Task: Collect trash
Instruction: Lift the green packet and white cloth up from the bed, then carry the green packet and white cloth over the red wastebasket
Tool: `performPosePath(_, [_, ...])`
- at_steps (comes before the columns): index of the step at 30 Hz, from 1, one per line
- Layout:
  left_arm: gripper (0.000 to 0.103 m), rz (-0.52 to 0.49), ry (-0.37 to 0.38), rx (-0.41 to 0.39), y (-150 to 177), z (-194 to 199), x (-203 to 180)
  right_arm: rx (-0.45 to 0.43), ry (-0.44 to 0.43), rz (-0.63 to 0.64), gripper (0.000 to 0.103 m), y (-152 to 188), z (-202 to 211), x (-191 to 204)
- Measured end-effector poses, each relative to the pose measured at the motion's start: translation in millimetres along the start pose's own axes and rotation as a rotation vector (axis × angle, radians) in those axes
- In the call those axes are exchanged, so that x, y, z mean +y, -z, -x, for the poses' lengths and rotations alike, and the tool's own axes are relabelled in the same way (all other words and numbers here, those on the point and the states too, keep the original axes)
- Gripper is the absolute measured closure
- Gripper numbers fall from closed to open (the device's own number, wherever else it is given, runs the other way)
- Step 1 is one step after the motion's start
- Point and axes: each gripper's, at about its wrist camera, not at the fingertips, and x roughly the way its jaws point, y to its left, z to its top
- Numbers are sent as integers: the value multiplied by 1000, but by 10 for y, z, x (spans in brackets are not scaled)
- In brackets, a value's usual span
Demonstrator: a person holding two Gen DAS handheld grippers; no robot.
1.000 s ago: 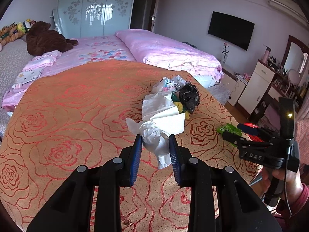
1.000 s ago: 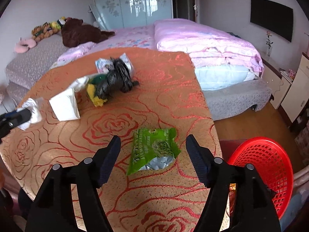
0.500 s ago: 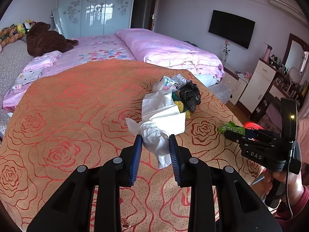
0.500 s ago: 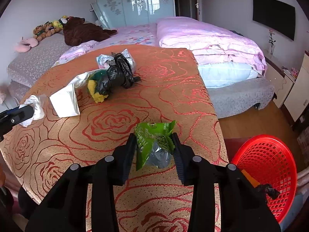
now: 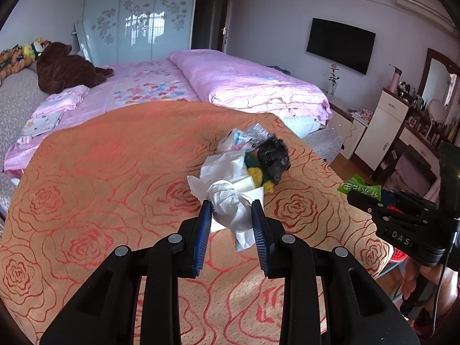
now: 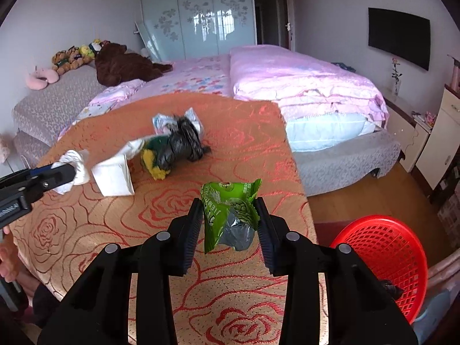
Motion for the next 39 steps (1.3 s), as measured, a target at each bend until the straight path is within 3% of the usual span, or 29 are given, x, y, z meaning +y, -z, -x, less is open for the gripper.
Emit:
performPosePath(19, [75, -93, 70, -36, -310, -64, -622, -103, 72, -65, 67, -179, 550, -346])
performPosePath(39, [75, -146, 200, 7, -456, -327, -1354, -122, 198, -185, 67, 15, 848, -1046])
